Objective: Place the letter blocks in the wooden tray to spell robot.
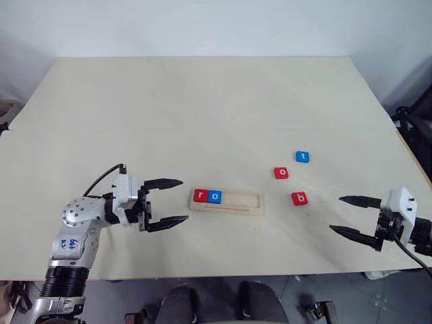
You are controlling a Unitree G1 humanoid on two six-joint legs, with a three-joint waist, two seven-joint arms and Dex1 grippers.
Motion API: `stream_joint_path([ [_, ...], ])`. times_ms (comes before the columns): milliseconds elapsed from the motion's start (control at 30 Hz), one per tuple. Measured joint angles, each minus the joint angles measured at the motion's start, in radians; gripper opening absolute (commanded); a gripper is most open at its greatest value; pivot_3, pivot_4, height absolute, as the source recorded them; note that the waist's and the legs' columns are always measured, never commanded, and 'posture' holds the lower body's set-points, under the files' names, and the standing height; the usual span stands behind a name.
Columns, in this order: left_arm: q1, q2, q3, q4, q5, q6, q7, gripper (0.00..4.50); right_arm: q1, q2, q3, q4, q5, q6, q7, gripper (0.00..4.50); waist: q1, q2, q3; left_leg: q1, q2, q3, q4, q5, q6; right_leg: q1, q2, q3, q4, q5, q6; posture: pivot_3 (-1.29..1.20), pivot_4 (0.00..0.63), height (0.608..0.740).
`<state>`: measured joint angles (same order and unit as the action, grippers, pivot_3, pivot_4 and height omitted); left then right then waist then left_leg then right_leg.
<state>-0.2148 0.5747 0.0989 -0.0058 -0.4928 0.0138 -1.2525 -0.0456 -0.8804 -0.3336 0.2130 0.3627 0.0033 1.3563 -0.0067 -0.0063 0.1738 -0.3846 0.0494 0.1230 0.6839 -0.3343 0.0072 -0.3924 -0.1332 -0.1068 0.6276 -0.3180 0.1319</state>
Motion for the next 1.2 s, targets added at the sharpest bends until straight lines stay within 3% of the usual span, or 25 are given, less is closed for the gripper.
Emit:
stream_joint_path([
  [333,0.031,0.039,-0.003,-0.106,-0.030,0.088,-0.001,4.50,-0.466,-0.023,0.271,0.348,-0.121,-0.059,0.154,4.45,0.007,0.001,0.001,-0.001,0.000,0.000,0.001,0.000,0.000,0.000,-0.001,-0.001,0.000,0.000,0.000,0.00,0.150,0.740],
  [700,0.064,0.028,-0.010,-0.176,-0.041,0.104,0.016,4.50,-0.610,0.042,0.415,0.538,-0.178,-0.139,0.179,4.45,0.004,0.002,0.001,-0.001,0.000,0.000,0.001,0.000,0.000,0.000,-0.001,-0.001,0.000,0.000,0.000,0.00,0.150,0.740],
  [800,0.064,0.027,-0.010,-0.178,-0.041,0.104,0.019,4.50,-0.613,0.046,0.431,0.541,-0.178,-0.153,0.181,3.86,0.003,0.002,0.001,-0.001,0.000,0.000,0.001,0.000,0.000,0.000,-0.001,-0.001,0.000,0.000,0.000,0.00,0.150,0.740],
  [1033,0.051,0.022,-0.010,-0.177,-0.040,0.099,0.026,4.50,-0.601,0.058,0.444,0.542,-0.183,-0.189,0.182,1.52,0.004,0.002,0.001,-0.001,0.000,0.000,0.002,0.000,0.000,0.000,-0.001,-0.001,0.000,0.000,0.000,0.00,0.150,0.740],
  [1200,0.031,0.022,-0.010,-0.170,-0.040,0.088,0.029,4.50,-0.599,0.059,0.444,0.537,-0.182,-0.196,0.182,1.48,0.002,0.002,0.001,-0.001,0.000,0.000,0.002,0.000,0.000,0.000,-0.001,-0.001,0.000,0.000,0.000,0.00,0.150,0.740],
])
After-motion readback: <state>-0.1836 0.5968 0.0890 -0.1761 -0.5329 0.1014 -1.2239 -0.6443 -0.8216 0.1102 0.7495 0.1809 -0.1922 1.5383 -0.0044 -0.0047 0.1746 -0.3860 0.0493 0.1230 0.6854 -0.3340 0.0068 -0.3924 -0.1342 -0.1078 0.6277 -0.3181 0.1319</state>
